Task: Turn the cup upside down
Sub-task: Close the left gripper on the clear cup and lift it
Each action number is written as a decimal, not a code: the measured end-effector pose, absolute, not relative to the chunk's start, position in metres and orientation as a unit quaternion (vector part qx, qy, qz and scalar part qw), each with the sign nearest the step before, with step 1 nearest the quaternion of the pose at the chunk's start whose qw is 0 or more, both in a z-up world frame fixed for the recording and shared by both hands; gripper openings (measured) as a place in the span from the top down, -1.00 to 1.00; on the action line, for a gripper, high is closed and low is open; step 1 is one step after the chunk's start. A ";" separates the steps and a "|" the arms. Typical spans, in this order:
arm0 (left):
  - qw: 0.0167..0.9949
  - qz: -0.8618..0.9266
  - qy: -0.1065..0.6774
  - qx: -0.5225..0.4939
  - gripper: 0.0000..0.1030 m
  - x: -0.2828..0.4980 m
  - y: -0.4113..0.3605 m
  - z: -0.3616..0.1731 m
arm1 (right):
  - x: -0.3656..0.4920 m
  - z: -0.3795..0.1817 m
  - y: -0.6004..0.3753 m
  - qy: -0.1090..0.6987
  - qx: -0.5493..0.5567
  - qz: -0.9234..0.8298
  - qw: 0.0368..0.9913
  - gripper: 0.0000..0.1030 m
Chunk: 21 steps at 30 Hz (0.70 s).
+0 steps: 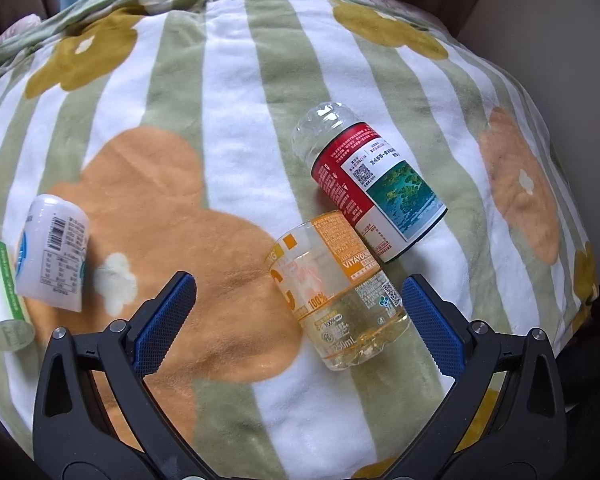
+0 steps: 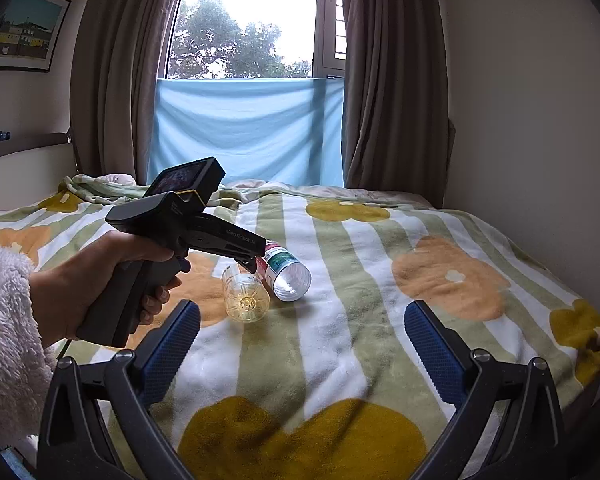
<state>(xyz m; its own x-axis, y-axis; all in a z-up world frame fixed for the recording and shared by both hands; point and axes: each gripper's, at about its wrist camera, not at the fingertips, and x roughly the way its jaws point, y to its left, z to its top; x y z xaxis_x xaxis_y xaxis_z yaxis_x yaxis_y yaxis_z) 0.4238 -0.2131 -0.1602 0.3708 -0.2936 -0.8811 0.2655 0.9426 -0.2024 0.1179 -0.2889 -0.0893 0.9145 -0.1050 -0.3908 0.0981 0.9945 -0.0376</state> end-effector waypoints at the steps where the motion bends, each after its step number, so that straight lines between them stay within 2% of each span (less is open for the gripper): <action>1: 0.823 -0.165 0.544 -0.014 -0.99 0.428 -0.216 -0.166 | 0.119 -0.090 -0.291 0.203 -0.002 -0.051 0.978 -0.98; 10: 0.790 -0.168 0.589 -0.032 -0.98 0.450 -0.240 -0.195 | 0.127 -0.095 -0.312 0.215 0.055 -0.045 0.974 -0.98; 12: 0.784 -0.174 0.595 -0.037 -0.87 0.453 -0.245 -0.197 | 0.126 -0.095 -0.313 0.218 0.061 -0.045 0.973 -0.98; 15: 0.770 -0.188 0.607 -0.055 -0.55 0.455 -0.250 -0.199 | 0.126 -0.096 -0.316 0.219 0.070 -0.044 0.972 -0.98; 21: 0.767 -0.181 0.613 -0.052 -0.49 0.455 -0.254 -0.199 | 0.127 -0.097 -0.321 0.221 0.084 -0.041 0.971 -0.99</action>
